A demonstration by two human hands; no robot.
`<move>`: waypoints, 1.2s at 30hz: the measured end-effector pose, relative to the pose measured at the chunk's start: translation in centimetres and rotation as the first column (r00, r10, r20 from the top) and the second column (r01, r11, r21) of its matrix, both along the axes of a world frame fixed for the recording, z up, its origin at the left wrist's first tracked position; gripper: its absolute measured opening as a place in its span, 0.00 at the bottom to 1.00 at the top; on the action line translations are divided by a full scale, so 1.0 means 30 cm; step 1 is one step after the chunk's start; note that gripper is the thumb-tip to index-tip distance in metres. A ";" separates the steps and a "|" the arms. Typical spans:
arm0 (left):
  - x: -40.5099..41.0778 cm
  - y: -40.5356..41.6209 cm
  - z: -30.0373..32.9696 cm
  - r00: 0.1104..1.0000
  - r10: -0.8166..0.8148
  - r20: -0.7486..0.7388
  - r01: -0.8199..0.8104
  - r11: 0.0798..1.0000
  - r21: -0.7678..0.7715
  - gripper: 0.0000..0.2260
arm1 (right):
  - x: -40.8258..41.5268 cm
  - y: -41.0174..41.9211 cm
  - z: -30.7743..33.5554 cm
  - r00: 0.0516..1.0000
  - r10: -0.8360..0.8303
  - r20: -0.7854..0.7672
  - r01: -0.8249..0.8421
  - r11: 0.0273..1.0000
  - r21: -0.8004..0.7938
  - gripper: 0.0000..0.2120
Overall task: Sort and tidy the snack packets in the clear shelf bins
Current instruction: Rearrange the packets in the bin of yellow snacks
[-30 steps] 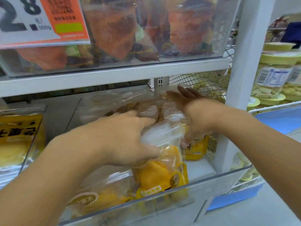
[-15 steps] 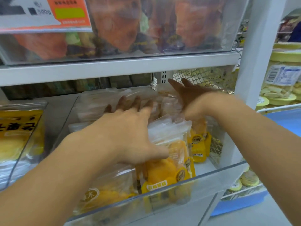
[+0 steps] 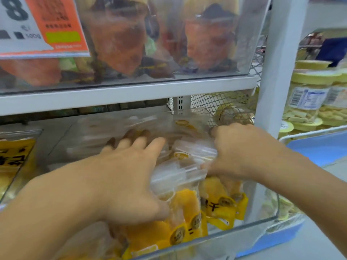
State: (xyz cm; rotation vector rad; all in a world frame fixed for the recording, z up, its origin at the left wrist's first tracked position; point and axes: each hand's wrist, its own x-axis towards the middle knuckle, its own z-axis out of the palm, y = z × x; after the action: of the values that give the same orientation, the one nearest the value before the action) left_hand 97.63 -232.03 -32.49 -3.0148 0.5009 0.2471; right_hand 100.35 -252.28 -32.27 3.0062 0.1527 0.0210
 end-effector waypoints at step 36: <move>0.028 0.004 -0.031 0.995 -0.022 0.098 0.030 0.996 -0.081 0.43 | 0.169 0.013 -0.023 0.837 0.537 -0.107 -0.512 0.836 0.196 0.38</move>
State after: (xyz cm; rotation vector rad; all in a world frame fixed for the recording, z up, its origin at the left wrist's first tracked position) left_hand 98.47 -231.92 -33.42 -3.0789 0.5550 0.0788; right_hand 105.42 -251.91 -32.96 3.0076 1.0414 -0.1597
